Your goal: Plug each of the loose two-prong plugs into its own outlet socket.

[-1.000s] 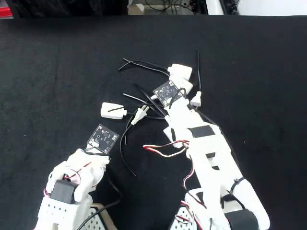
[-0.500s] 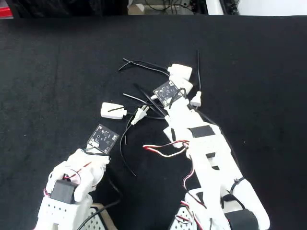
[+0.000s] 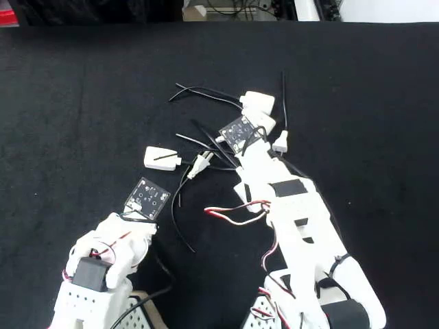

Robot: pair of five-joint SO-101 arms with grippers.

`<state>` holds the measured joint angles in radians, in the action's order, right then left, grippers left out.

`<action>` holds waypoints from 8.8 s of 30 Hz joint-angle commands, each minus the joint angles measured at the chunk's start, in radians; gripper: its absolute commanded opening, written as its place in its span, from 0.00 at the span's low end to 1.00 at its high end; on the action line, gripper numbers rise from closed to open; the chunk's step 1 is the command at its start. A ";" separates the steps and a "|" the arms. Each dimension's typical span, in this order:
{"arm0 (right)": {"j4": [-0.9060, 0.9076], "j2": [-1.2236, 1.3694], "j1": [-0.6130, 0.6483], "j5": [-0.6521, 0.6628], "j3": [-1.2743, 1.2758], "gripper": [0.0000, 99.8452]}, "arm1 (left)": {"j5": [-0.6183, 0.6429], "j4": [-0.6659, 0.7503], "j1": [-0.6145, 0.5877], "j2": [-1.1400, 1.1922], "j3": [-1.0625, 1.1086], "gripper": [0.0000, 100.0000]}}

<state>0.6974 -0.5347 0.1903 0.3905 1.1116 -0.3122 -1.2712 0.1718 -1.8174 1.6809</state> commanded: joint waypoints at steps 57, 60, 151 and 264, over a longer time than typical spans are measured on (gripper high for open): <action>-0.025 -0.206 -0.157 -0.203 0.007 0.01 | 0.123 0.390 -0.297 0.089 -0.309 0.10; -0.025 -0.205 -0.150 -0.199 0.007 0.01 | 0.227 0.465 -0.266 0.325 -0.380 0.13; -0.025 -0.209 -0.149 -0.166 0.010 0.01 | -0.697 -0.488 -0.219 2.328 -2.420 0.03; -0.048 -0.203 0.169 -0.137 0.065 0.02 | -0.259 0.275 -0.476 0.910 -0.558 0.24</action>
<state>0.6575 -0.7219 0.2977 0.2478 1.1822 -0.5900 -1.0426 -0.2793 -0.8539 1.0871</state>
